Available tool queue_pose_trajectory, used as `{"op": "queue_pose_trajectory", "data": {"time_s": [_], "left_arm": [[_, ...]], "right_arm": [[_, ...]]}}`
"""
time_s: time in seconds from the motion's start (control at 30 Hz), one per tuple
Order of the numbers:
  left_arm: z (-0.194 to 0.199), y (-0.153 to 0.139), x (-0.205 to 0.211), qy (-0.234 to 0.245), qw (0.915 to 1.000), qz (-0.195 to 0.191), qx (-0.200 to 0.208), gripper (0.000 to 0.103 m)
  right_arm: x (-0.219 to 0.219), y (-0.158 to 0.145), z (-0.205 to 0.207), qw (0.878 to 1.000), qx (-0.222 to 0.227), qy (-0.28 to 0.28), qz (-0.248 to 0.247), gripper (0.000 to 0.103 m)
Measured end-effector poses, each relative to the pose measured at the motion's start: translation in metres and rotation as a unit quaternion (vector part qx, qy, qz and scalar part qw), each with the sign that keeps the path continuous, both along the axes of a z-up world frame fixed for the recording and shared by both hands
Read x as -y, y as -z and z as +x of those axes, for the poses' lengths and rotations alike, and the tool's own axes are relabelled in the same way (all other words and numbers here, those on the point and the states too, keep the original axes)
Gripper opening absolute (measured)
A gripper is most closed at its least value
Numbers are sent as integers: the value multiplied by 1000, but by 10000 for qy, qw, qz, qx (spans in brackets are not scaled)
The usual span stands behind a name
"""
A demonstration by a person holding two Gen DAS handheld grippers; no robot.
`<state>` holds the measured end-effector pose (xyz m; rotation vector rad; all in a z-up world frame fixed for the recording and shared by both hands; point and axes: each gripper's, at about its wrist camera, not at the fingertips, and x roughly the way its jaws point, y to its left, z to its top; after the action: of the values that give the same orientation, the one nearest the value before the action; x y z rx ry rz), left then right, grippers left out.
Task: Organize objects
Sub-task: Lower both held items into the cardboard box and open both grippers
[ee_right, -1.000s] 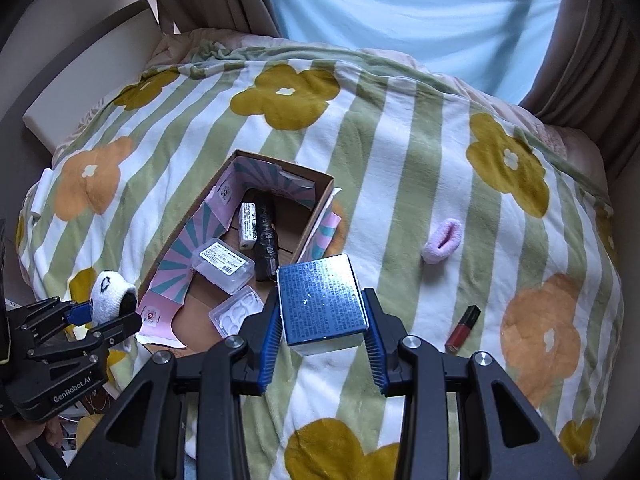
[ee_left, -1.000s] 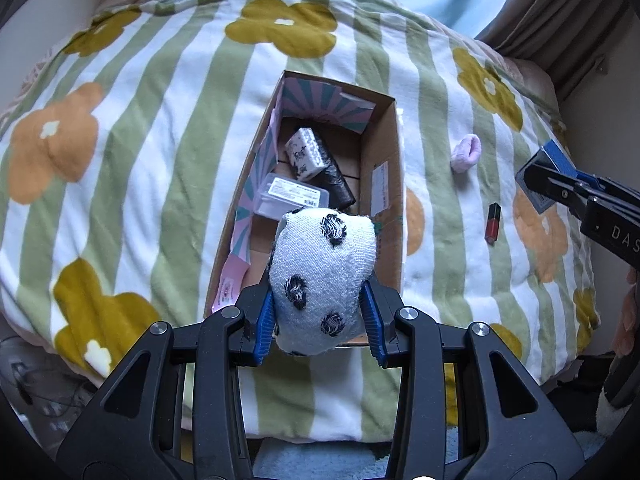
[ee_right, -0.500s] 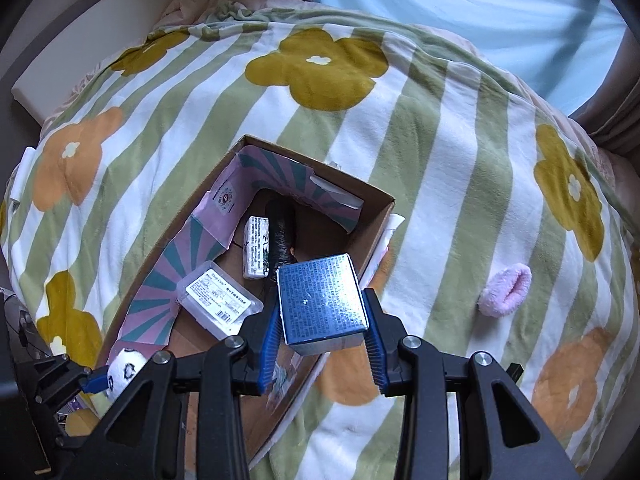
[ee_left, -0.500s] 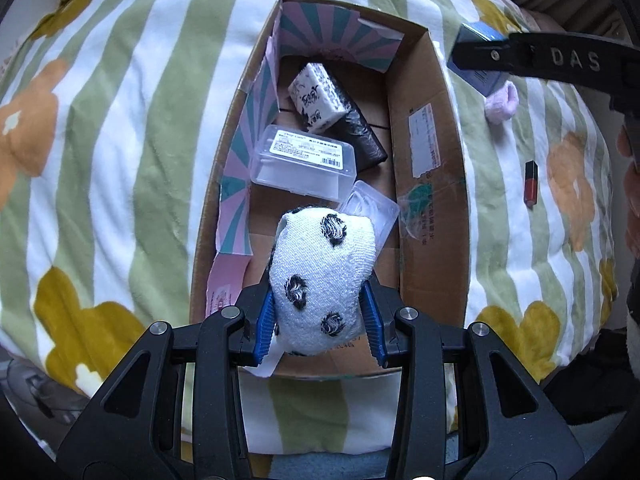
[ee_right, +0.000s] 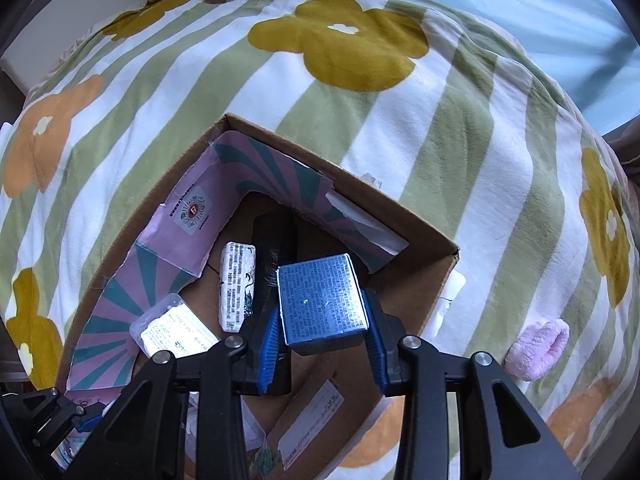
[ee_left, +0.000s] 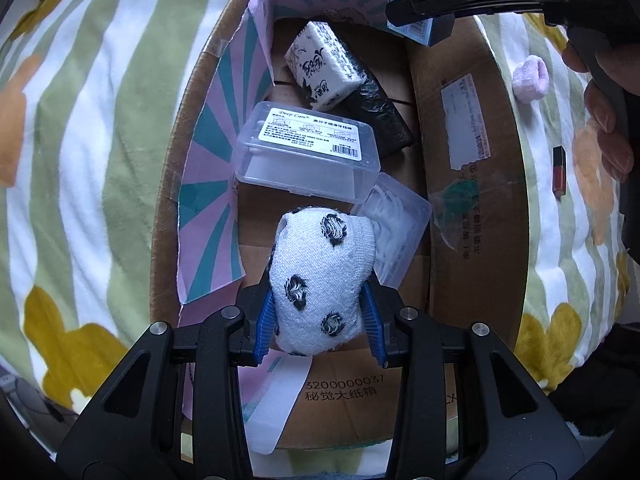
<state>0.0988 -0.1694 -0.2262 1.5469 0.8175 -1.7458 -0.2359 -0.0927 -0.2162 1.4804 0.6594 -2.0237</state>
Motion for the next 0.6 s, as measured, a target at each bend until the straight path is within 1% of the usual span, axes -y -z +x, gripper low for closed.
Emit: {"op": "queue_pose_trajectory", "data": {"time_s": [0.13, 0.2, 0.23, 0.27, 0.3, 0.33, 0.37, 0.4, 0.43, 0.5, 0.6], "left_arm": [[-3, 3, 0, -66, 9999, 83, -45, 34], [-2, 0, 1, -174, 9997, 53, -153, 36], [-2, 0, 1, -201, 9995, 77, -209, 46], [-3, -1, 1, -230, 9991, 168, -327, 64], [-3, -3, 0, -236, 9979, 291, -526, 76], [-5, -6, -3, -218, 9967, 355, -696, 100], [-7, -8, -6, -220, 9966, 284, -738, 103], [-10, -9, -10, -194, 9973, 178, -693, 103], [-14, -8, -13, -141, 9976, 176, -650, 103], [-18, -6, -15, -136, 9980, 183, -595, 103], [-19, -4, -16, -192, 9978, 206, -599, 103]], "right_arm": [[1, 2, 0, 10000, 4, -36, 33, 35], [-1, 3, -2, 10000, 52, -14, -13, 35], [-2, 4, -3, 9999, 107, -6, -52, 36], [-2, 5, -4, 9998, 179, -7, -80, 37], [-2, 6, -5, 9997, 218, -12, -113, 48], [-2, 5, -5, 9994, 273, -45, -195, 63], [-3, 4, -4, 9988, 343, -107, -337, 74], [-3, 3, -3, 9985, 345, -144, -409, 91], [-3, 2, -1, 9983, 290, -179, -468, 99], [-3, -1, 2, 9982, 176, -234, -521, 102], [-3, -4, 4, 9981, 147, -262, -531, 102]]}}
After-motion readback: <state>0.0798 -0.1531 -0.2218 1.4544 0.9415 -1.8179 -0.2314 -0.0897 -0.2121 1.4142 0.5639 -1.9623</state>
